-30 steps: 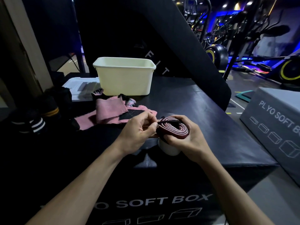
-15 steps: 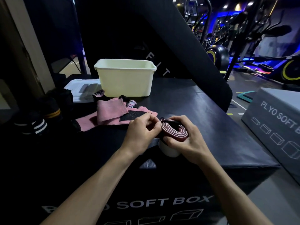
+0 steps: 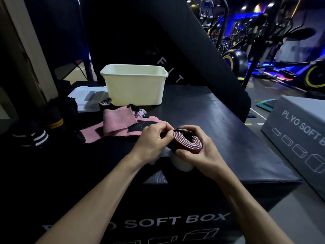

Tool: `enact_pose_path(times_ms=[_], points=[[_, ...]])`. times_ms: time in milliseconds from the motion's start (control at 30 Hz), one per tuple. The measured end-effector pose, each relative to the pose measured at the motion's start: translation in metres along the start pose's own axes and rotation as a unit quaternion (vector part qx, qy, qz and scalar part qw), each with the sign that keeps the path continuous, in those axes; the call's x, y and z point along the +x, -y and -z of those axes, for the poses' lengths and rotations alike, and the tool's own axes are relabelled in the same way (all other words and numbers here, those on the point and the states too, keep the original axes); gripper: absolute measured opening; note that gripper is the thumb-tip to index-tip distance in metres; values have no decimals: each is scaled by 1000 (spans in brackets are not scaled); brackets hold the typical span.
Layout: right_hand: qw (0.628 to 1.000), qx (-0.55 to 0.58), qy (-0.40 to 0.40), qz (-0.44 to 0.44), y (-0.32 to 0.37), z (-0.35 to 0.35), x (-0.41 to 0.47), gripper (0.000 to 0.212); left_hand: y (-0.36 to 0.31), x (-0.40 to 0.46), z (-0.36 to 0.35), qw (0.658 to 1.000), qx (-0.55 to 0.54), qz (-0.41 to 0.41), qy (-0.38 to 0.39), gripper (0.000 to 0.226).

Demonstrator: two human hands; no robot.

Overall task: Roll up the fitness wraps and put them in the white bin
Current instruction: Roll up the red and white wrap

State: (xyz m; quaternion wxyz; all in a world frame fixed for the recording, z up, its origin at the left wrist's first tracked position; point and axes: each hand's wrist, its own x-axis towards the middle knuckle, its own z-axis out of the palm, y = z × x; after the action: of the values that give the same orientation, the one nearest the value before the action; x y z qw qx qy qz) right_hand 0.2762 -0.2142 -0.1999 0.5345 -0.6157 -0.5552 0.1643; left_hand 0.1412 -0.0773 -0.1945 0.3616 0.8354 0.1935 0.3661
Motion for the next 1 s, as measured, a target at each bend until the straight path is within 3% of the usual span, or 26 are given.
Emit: enact_pose_path(times_ms=[100, 233, 367, 533, 700, 867, 1000], points=[[1000, 15, 24, -10, 1, 3, 0, 84, 4, 5, 6, 998, -8, -20, 59, 18], [999, 26, 20, -13, 1, 1, 0, 88, 8, 14, 5, 997, -29, -21, 71, 39], [999, 17, 31, 3, -1, 0, 0, 93, 12, 20, -1, 990, -100, 51, 86, 19], [999, 32, 39, 8, -2, 1, -2, 104, 9, 21, 9, 987, -92, 32, 130, 18], [997, 52, 55, 10, -2, 3, -1, 104, 5, 23, 11, 991, -64, 14, 115, 18], [996, 43, 79, 23, -1, 3, 1, 105, 0, 20, 7, 975, -142, 100, 141, 25], [996, 44, 82, 0, 1, 6, 0, 105, -2, 21, 12, 968, -147, 94, 180, 17]])
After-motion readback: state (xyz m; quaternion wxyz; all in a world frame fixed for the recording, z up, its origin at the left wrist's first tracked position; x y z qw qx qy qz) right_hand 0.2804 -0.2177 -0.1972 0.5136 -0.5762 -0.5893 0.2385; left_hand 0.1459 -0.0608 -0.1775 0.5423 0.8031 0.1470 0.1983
